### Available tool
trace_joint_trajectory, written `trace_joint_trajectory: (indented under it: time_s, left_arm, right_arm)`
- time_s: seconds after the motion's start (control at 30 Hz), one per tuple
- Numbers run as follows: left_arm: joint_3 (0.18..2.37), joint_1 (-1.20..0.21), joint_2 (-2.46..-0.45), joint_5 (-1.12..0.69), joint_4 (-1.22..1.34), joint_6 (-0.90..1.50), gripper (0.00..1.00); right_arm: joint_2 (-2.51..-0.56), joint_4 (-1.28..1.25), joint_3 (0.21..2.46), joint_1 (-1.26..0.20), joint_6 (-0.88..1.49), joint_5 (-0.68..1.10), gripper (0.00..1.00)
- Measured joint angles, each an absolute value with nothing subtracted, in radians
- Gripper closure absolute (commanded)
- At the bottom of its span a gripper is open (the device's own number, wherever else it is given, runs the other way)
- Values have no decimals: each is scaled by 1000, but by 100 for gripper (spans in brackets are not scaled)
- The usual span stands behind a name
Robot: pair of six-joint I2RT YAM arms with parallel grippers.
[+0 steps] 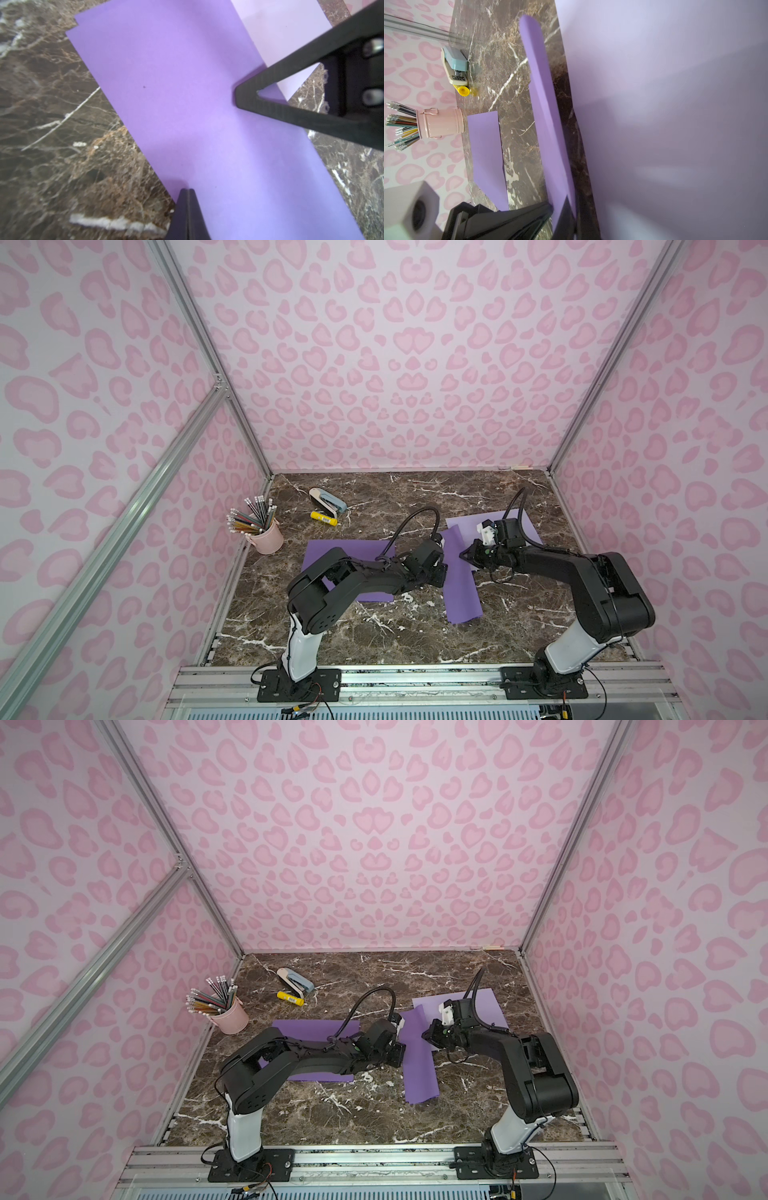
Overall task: Fold the rectangular paper in half along the long edge
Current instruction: Fold the paper at the center of the board.
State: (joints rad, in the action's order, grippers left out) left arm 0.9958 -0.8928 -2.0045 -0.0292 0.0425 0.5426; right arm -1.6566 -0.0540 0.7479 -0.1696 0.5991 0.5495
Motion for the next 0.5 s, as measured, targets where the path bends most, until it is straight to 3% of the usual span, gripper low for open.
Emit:
trace_joint_trajectory:
  time_s: [0.07, 0.2, 0.3, 0.4, 0.5]
  left_arm:
    - [995, -893, -2004, -29, 44, 543, 96]
    - [995, -893, -2004, -29, 44, 542, 96]
    - [994, -893, -2004, -30, 45, 542, 96]
    - [989, -893, -2003, -29, 52, 542, 96]
    - [983, -893, -2003, -29, 61, 542, 96]
  right_arm:
    - [-1668, -44, 771, -168, 593, 549, 76]
    - [-1711, -43, 836, -162, 582, 545, 75]
    - [-1757, -39, 884, -162, 574, 547, 81]
    - [-1794, -32, 913, -162, 561, 549, 100]
    - [-1814, -28, 922, -162, 556, 549, 100]
